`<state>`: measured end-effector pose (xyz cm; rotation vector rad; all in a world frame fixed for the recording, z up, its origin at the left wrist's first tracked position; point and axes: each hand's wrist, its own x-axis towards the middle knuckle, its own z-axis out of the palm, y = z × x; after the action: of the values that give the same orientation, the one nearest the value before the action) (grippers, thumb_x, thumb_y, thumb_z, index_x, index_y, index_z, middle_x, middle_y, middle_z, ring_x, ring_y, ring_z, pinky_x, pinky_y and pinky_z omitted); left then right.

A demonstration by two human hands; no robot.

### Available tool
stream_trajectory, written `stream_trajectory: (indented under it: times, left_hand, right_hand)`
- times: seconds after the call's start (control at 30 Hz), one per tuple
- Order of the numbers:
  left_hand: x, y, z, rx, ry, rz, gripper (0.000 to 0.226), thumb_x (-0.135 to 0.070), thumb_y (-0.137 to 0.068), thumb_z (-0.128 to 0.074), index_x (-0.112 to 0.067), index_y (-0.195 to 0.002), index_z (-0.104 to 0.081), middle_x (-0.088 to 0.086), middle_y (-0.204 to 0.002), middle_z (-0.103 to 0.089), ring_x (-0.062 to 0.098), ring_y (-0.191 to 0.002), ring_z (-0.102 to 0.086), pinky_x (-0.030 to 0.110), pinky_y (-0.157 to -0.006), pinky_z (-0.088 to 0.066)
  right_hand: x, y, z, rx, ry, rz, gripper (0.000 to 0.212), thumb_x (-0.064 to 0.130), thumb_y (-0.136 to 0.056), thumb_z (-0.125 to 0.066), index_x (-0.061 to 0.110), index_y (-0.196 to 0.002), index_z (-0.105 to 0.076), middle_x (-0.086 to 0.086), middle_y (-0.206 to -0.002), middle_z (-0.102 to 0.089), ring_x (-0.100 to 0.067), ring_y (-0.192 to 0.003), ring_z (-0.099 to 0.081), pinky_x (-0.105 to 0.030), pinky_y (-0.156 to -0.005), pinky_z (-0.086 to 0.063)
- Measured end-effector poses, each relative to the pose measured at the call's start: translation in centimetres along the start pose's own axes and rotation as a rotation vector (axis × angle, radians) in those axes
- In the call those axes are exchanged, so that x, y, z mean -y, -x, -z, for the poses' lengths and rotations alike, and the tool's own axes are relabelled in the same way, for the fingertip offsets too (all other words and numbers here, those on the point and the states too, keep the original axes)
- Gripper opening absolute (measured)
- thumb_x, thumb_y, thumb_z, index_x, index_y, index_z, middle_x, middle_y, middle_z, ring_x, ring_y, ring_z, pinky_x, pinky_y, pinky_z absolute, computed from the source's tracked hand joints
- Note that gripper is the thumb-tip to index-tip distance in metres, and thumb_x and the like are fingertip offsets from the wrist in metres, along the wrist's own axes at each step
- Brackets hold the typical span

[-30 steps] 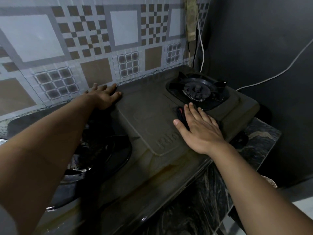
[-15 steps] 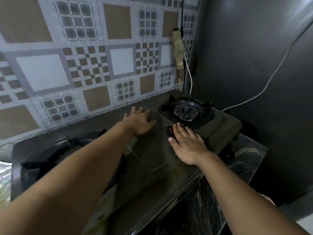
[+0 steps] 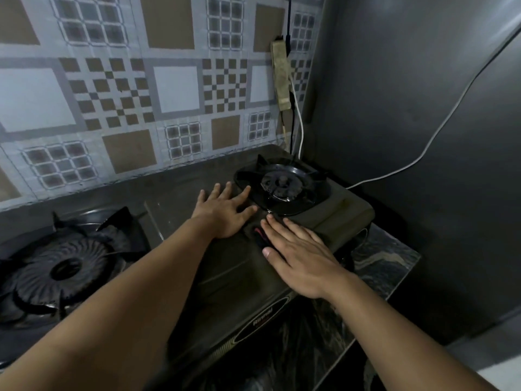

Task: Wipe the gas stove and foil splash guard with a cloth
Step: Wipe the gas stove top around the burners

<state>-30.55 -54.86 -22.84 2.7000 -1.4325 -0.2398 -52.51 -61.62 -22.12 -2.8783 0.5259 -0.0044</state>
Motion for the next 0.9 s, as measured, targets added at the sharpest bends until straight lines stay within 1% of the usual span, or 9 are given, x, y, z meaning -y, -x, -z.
stream_trajectory:
  times: [0.13, 0.27, 0.43, 0.57, 0.67, 0.77, 0.83, 0.9]
  left_hand:
    - [-0.7, 0.1, -0.2, 0.016, -0.049, 0.026, 0.073, -0.077, -0.091, -0.012, -0.046, -0.156, 0.004, 0.003, -0.168, 0.008, 0.027, -0.154, 0.008, 0.052, -0.122, 0.004]
    - [-0.4, 0.3, -0.4, 0.018, -0.051, 0.051, 0.076, -0.079, -0.09, -0.011, -0.045, -0.156, 0.005, 0.001, -0.167, 0.01, 0.024, -0.154, 0.01, 0.051, -0.123, 0.004]
    - [-0.5, 0.2, -0.6, 0.008, -0.056, 0.063, 0.077, -0.081, -0.087, -0.008, -0.047, -0.155, 0.006, -0.002, -0.167, 0.009, 0.022, -0.154, 0.01, 0.047, -0.123, 0.005]
    - [-0.4, 0.1, -0.7, 0.012, -0.064, 0.071, 0.077, -0.083, -0.086, -0.007, -0.049, -0.154, 0.008, -0.004, -0.167, 0.01, 0.021, -0.153, 0.011, 0.046, -0.123, 0.005]
    - [-0.5, 0.2, -0.8, 0.014, -0.068, 0.073, 0.077, -0.083, -0.086, -0.007, -0.049, -0.154, 0.009, -0.003, -0.167, 0.011, 0.021, -0.153, 0.012, 0.045, -0.124, 0.005]
    - [-0.5, 0.2, -0.9, 0.011, -0.072, 0.061, 0.077, -0.082, -0.086, -0.007, -0.049, -0.154, 0.008, -0.003, -0.167, 0.009, 0.02, -0.154, 0.011, 0.045, -0.124, 0.004]
    - [-0.3, 0.1, -0.9, -0.007, -0.07, 0.061, 0.075, -0.081, -0.087, -0.008, -0.05, -0.154, 0.006, -0.004, -0.167, 0.008, 0.02, -0.154, 0.01, 0.045, -0.124, 0.004]
    - [-0.1, 0.0, -1.0, -0.012, -0.074, 0.061, 0.076, -0.082, -0.085, -0.006, -0.051, -0.153, 0.006, -0.004, -0.167, 0.008, 0.019, -0.154, 0.01, 0.045, -0.124, 0.004]
  right_hand:
    - [-4.6, 0.3, 0.4, -0.012, 0.015, -0.024, 0.07, 0.072, -0.09, -0.006, 0.043, -0.153, 0.004, 0.026, -0.159, 0.011, -0.004, -0.148, 0.01, -0.04, -0.121, -0.005]
    - [-7.9, 0.2, 0.8, -0.042, 0.026, -0.064, 0.073, 0.073, -0.089, -0.006, 0.041, -0.154, 0.001, 0.024, -0.16, 0.01, -0.005, -0.149, 0.01, -0.038, -0.121, -0.005]
    - [-12.4, -0.5, 1.6, -0.076, 0.008, -0.145, 0.08, 0.076, -0.084, -0.001, 0.039, -0.155, -0.001, 0.022, -0.161, 0.007, -0.007, -0.149, 0.006, -0.039, -0.121, -0.004]
    - [-15.1, -1.6, 2.2, -0.08, -0.001, -0.235, 0.073, 0.071, -0.091, -0.009, 0.037, -0.155, -0.004, 0.019, -0.162, 0.005, -0.011, -0.15, 0.005, -0.04, -0.12, -0.004]
    - [-17.0, -2.9, 2.8, -0.079, -0.005, -0.319, 0.068, 0.067, -0.094, -0.011, 0.037, -0.155, -0.006, 0.02, -0.162, 0.005, -0.012, -0.15, 0.004, -0.041, -0.119, -0.006]
    - [-18.3, -4.1, 3.4, -0.059, -0.075, -0.407, 0.058, 0.054, -0.099, -0.012, 0.039, -0.155, -0.007, 0.021, -0.162, 0.008, -0.011, -0.15, 0.004, -0.043, -0.118, -0.007]
    - [-18.8, -4.9, 3.9, -0.038, -0.125, -0.432, 0.056, 0.048, -0.1, -0.012, 0.041, -0.155, -0.005, 0.022, -0.161, 0.009, -0.012, -0.15, 0.005, -0.046, -0.117, -0.007]
    - [-19.3, -5.7, 4.6, -0.016, -0.149, -0.44, 0.056, 0.047, -0.1, -0.013, 0.042, -0.154, -0.004, 0.022, -0.161, 0.01, -0.015, -0.15, 0.004, -0.05, -0.117, -0.008]
